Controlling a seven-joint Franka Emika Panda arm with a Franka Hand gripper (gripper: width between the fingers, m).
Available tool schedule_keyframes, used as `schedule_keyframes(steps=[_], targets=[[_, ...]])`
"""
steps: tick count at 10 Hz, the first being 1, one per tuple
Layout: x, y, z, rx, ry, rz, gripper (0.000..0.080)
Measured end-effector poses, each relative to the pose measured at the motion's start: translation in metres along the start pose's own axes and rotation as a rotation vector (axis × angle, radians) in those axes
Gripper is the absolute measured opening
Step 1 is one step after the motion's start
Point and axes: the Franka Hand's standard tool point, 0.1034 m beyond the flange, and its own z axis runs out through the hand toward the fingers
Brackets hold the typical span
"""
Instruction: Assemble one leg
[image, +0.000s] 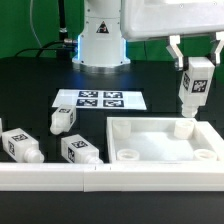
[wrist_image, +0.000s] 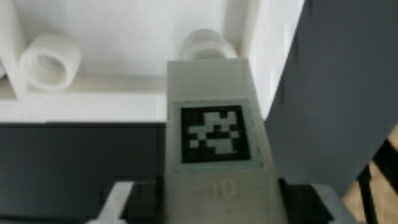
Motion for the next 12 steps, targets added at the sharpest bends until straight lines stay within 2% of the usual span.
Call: schedule_keyframes(steps=[1, 2, 3, 4, 6, 12], targets=[[-0.003, 0.000, 0.002, -0.003, 0.022, -0.001, 0.0288], [0.002, -0.006, 0.007, -0.005, 0.111, -0.007, 0.0288], [-0.002, -0.014, 0.020, 0.001, 0.088, -0.016, 0.0288], [0.006, -0.017, 0.024, 0.003, 0.096, -0.011, 0.0288], [0.005, -0.017, 0.036, 0.002, 0.092, -0.010, 0.0288], [0.002, -0.011, 0.048, -0.004, 0.081, -0.006, 0.0288]])
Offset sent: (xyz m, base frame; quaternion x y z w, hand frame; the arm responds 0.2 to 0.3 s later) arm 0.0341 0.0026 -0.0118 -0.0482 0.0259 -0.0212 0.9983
